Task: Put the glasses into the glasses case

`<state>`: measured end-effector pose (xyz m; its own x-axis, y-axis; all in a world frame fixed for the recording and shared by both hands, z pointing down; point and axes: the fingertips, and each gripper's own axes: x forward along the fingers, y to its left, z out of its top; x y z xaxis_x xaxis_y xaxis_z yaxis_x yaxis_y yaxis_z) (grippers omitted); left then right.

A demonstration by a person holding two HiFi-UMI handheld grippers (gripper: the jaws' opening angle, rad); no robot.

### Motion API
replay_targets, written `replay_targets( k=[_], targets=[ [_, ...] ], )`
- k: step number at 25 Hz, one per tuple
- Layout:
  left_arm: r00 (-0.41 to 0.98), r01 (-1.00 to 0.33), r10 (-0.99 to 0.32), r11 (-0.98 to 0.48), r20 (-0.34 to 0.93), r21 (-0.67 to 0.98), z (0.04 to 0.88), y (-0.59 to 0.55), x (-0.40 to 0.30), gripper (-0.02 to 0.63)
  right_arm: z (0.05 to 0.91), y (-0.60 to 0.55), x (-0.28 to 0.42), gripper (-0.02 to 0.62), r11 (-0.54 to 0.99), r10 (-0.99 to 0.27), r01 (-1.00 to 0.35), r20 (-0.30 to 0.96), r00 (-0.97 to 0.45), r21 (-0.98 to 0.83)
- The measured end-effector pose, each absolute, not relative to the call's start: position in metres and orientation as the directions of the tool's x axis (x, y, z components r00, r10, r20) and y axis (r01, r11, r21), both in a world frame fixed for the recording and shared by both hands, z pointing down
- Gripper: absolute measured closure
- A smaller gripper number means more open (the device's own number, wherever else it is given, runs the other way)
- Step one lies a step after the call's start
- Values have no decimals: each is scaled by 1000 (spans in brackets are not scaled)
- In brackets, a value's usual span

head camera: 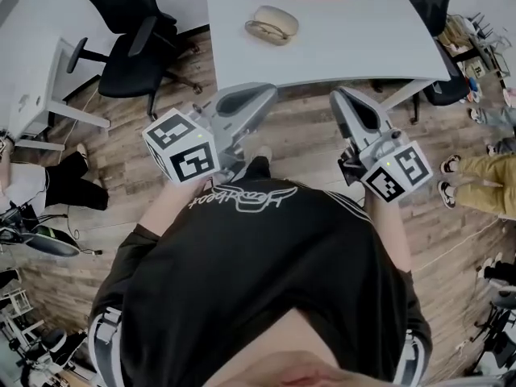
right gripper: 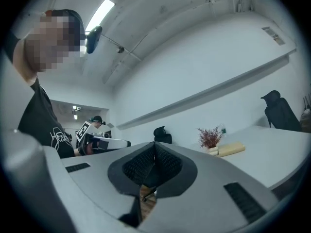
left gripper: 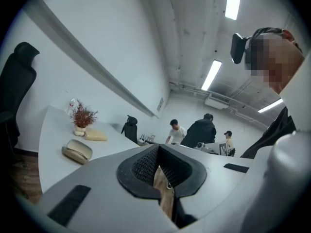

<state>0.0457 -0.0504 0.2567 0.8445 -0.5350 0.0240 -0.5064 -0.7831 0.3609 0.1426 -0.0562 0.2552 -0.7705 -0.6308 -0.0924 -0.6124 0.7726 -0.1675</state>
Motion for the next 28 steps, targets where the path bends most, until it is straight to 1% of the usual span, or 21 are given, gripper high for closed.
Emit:
replay_targets(
  k=[6, 13, 22, 28],
  targets=[
    [846, -508, -532, -791, 27, 341, 262, -17, 52, 598, 275, -18, 133, 586, 798, -590, -579, -19, -807, -170],
    [857, -495, -512, -791, 53, 360, 276, 6, 62, 598, 288, 10, 130, 586, 806, -570, -564, 22, -822, -180],
    [859, -489, -509, -787, 52, 376, 279, 18, 58, 598, 291, 20, 134, 586, 776, -610, -604, 30, -792, -179],
    [862, -484, -503, -784, 58, 390, 285, 26, 66, 598, 292, 27, 142, 586, 773, -614, -609, 35, -789, -178]
  ],
)
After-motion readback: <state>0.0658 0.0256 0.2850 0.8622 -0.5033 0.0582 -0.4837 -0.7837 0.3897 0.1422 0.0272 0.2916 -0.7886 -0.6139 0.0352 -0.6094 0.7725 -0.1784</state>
